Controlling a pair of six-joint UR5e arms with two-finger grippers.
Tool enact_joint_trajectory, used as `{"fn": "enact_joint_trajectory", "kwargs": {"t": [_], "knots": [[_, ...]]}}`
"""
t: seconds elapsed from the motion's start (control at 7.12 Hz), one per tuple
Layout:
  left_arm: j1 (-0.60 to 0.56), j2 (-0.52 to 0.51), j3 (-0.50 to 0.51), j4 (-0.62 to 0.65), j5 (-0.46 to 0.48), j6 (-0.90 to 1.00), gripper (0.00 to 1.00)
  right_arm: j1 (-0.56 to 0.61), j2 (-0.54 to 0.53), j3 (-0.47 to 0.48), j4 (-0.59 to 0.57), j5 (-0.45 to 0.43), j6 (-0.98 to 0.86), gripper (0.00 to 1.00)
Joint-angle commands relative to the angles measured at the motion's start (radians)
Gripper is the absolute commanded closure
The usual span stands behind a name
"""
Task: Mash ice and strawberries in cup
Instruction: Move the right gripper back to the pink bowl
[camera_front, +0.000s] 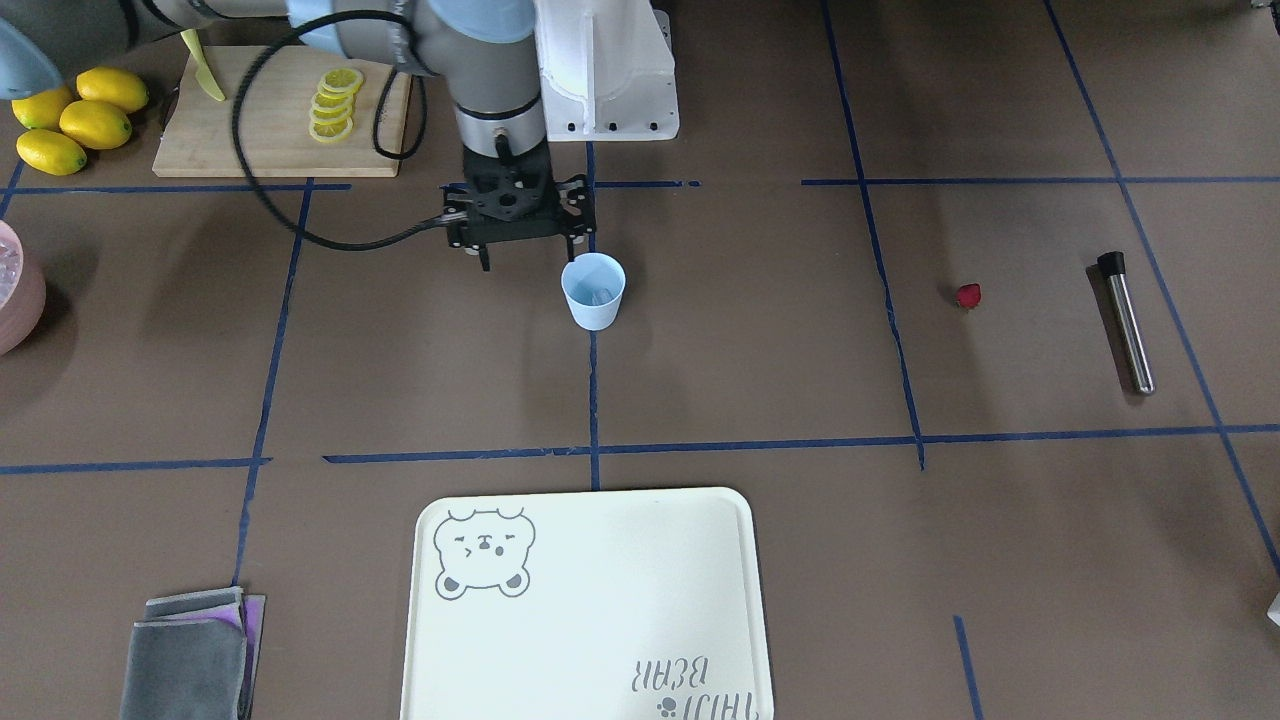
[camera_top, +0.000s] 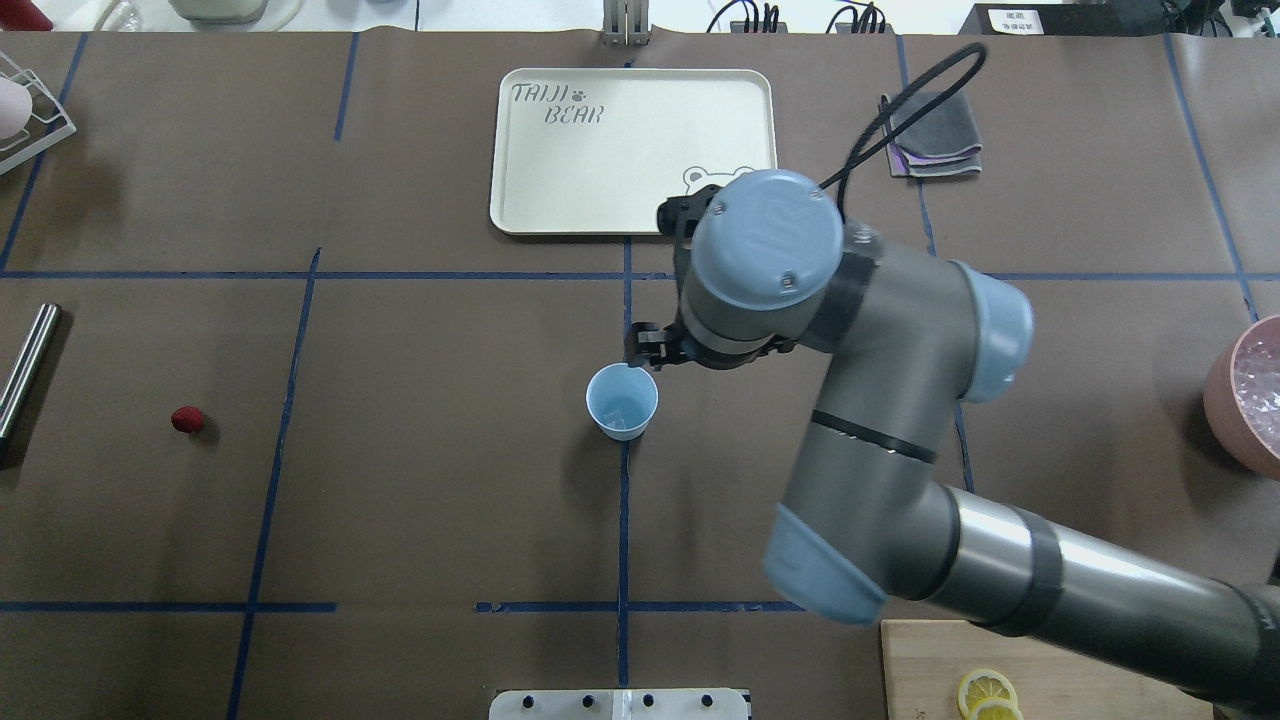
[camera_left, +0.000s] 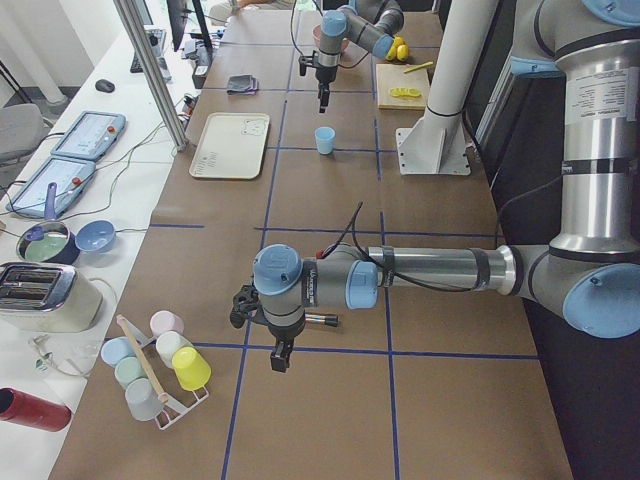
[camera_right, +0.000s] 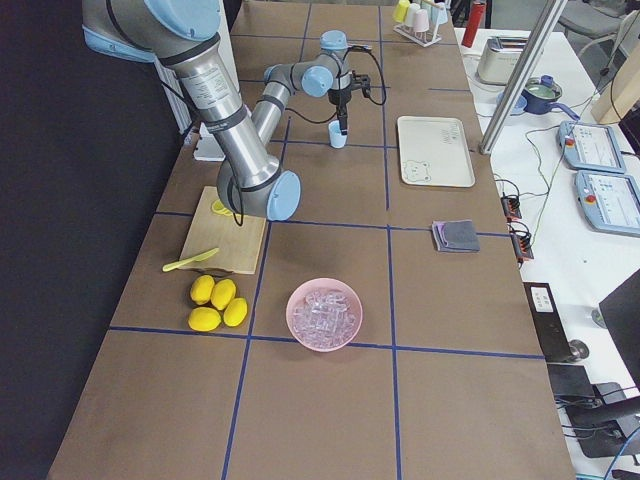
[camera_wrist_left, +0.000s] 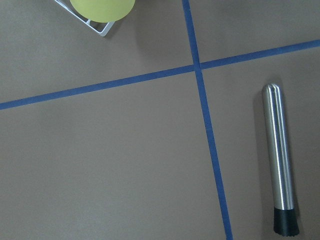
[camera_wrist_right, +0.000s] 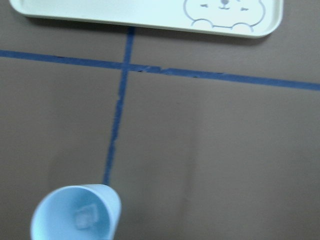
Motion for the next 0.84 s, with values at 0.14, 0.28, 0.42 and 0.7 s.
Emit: {"fn": "enact_joint_trajectory", "kwargs": {"t": [0.14, 0.28, 0.42, 0.7], "knots": [[0.000, 0.000, -0.001, 0.000, 0.000, 0.000, 0.00, 0.260, -0.378, 0.212, 0.020, 0.198, -0.459, 0.00], [0.000, 0.000, -0.001, 0.000, 0.000, 0.002, 0.00, 0.354, -0.510, 0.220, 0.099, 0.253, -0.618, 0.01], [0.000, 0.000, -0.001, 0.000, 0.000, 0.000, 0.00, 0.456, -0.636, 0.199, 0.203, 0.336, -0.748, 0.01], [0.000, 0.000, -0.001, 0.000, 0.000, 0.002, 0.00, 0.676, -0.799, 0.095, 0.322, 0.482, -1.124, 0.01]]}}
